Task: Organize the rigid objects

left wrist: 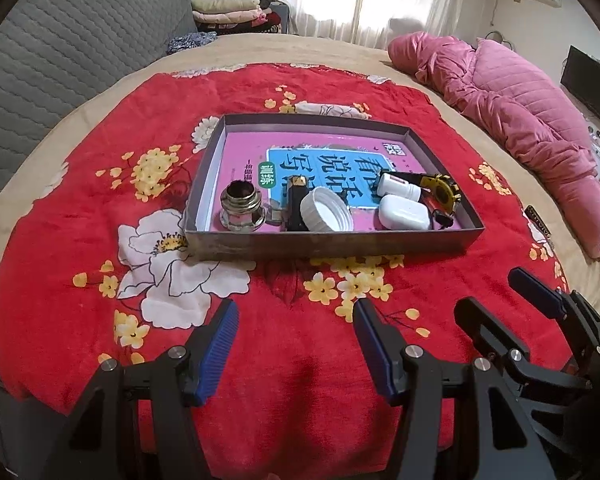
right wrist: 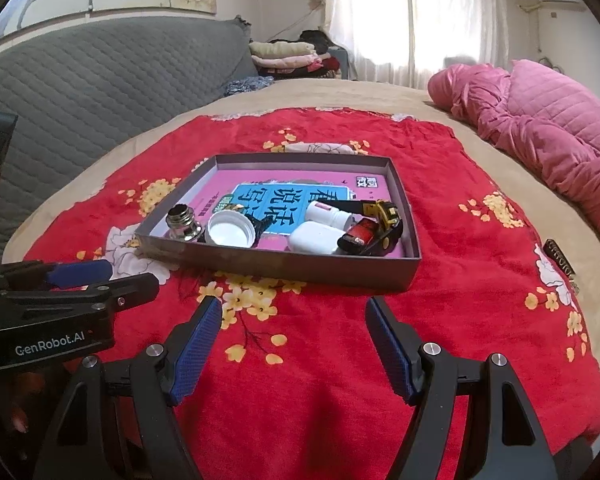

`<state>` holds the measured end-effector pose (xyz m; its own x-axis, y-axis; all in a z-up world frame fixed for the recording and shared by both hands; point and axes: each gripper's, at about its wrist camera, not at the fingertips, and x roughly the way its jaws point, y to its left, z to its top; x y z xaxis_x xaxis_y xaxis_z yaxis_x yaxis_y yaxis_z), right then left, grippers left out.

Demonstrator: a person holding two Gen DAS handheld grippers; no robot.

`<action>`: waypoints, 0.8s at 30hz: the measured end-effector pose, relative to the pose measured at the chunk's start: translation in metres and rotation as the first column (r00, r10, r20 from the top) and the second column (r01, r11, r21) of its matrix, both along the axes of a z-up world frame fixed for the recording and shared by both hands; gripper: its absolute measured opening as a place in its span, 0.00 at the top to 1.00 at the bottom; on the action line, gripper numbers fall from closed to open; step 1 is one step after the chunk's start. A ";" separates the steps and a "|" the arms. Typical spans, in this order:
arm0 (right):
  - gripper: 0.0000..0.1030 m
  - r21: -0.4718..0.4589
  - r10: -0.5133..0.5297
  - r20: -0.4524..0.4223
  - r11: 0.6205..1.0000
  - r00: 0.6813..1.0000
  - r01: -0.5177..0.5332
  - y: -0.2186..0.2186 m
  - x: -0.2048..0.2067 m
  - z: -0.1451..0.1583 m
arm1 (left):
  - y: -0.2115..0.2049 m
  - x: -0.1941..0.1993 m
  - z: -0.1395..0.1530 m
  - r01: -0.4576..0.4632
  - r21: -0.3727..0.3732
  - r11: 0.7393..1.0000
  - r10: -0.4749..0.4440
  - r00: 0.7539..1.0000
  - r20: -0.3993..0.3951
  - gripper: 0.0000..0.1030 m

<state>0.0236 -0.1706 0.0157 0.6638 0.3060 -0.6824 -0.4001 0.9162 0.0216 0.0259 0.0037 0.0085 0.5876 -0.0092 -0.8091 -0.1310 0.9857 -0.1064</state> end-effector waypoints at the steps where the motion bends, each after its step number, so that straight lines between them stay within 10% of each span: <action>1: 0.27 0.003 0.001 -0.005 1.000 1.000 -0.001 0.000 0.001 -0.001 | 0.000 0.000 -0.001 -0.002 0.001 1.000 0.002 1.000 -0.004 0.43; 24: 0.27 0.007 -0.003 -0.031 1.000 1.000 0.003 0.000 0.006 -0.011 | -0.001 0.002 -0.016 -0.004 0.010 1.000 0.005 0.999 -0.040 0.43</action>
